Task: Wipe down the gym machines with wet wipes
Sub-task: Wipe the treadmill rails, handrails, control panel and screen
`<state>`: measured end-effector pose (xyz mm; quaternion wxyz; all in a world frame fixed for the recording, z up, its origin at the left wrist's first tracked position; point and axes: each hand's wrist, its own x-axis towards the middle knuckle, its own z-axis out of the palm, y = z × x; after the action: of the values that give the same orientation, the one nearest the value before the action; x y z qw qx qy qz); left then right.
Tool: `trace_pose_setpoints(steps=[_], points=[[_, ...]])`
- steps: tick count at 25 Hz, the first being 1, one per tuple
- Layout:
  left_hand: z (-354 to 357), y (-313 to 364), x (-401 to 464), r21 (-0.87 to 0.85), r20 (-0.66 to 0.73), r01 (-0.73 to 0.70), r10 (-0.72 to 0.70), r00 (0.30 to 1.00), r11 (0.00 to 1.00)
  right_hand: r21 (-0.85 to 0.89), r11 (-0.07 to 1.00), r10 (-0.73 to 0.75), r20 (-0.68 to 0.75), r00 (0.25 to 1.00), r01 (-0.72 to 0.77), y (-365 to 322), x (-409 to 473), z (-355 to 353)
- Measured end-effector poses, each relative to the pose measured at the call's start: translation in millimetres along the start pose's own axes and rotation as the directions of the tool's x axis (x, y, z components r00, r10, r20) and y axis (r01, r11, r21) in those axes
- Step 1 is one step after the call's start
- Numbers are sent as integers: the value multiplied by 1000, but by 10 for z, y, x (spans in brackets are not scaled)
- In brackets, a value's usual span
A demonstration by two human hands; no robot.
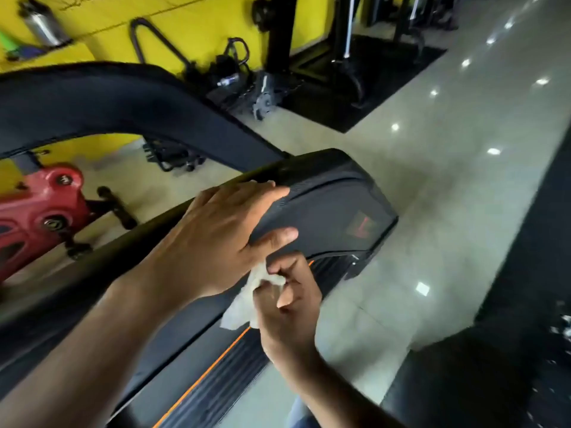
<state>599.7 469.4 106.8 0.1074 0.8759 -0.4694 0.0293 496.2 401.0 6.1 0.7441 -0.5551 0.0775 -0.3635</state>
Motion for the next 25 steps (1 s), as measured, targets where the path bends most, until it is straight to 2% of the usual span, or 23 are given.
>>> trace_pose_setpoints(steps=[2, 4, 7, 9, 12, 17, 21, 25], points=[[48, 30, 75, 123, 86, -53, 43, 995, 991, 33, 988, 152, -126, 980, -149, 240, 1, -217], [134, 5, 229, 250, 179, -116, 72, 981, 961, 2, 962, 264, -282, 922, -275, 591, 161, -456], [273, -67, 574, 446, 239, -229, 131, 962, 865, -135, 893, 361, -356, 862, -430, 1196, 421, -740], [342, -53, 842, 498, 309, -286, 141, 941, 818, -159, 853, 400, -411, 819, -497, 1428, 485, -883], [382, -17, 1161, 515, 400, -345, 136, 906, 785, -181, 825, 420, -438, 795, -535, 1632, 622, -1110], [664, 114, 1700, 522, 475, -381, 110, 873, 763, -176, 754, 475, -520, 710, -633, 2110, 985, -1466], [867, 130, 2052, 494, 503, -426, 150, 851, 758, -79, 787, 503, -492, 710, -612, 2045, 1004, -1394], [886, 118, 2140, 412, 510, -406, 163, 845, 815, 30, 808, 530, -473, 704, -588, 2104, 815, -1349]])
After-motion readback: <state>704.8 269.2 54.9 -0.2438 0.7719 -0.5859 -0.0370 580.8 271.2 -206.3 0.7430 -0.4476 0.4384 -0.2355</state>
